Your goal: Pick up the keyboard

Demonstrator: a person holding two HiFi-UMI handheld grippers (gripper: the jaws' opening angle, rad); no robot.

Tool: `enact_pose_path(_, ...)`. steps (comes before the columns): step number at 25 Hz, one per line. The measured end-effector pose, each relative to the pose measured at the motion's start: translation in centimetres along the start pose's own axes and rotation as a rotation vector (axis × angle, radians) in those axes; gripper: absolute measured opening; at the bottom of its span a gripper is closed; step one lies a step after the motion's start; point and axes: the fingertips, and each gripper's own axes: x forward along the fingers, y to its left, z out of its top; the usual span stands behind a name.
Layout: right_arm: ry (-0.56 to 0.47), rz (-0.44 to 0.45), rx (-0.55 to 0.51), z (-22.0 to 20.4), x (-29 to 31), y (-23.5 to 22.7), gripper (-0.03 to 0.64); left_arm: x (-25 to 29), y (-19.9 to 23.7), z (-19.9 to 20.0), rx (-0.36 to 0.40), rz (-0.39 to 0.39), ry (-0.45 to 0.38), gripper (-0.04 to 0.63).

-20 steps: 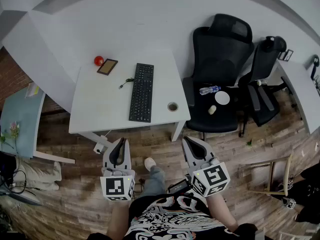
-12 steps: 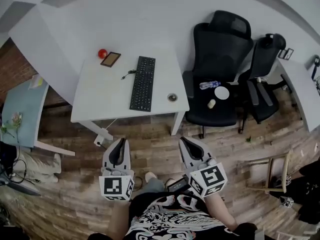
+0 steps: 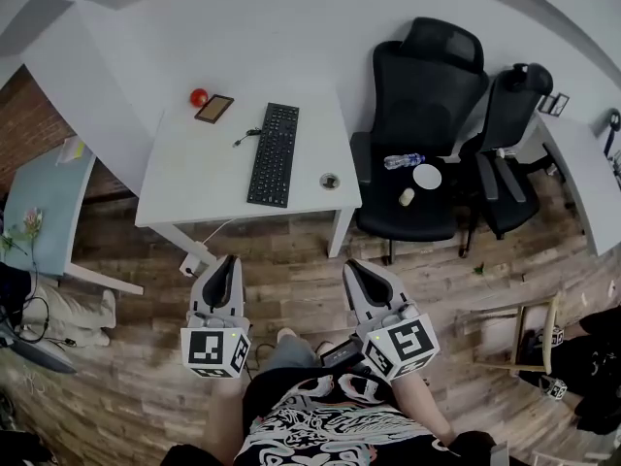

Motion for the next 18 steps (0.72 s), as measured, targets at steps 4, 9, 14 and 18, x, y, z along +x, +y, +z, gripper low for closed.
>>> enact_pose_path(4, -0.018, -0.014, 0.012, 0.1, -0.6, -0.8, 0.031, -0.5, -0.4, 0.2, 0.002, 0.032, 0.002, 0.034)
enact_pose_path(9, -0.062, -0.058, 0.071, 0.3, -0.6, -2.9, 0.031, -0.4, 0.0, 0.2, -0.026, 0.066, 0.0, 0.034)
enact_pose_path(14, -0.06, -0.059, 0.129, -0.1, 0.3, -3.9, 0.031, 0.7, 0.6, -0.2, -0.026, 0.069, 0.011, 0.034)
enact_pose_path(18, -0.054, -0.059, 0.143, -0.7, 1.9, -4.8, 0.031, 2.7, 1.2, -0.9, -0.029, 0.063, 0.017, 0.034)
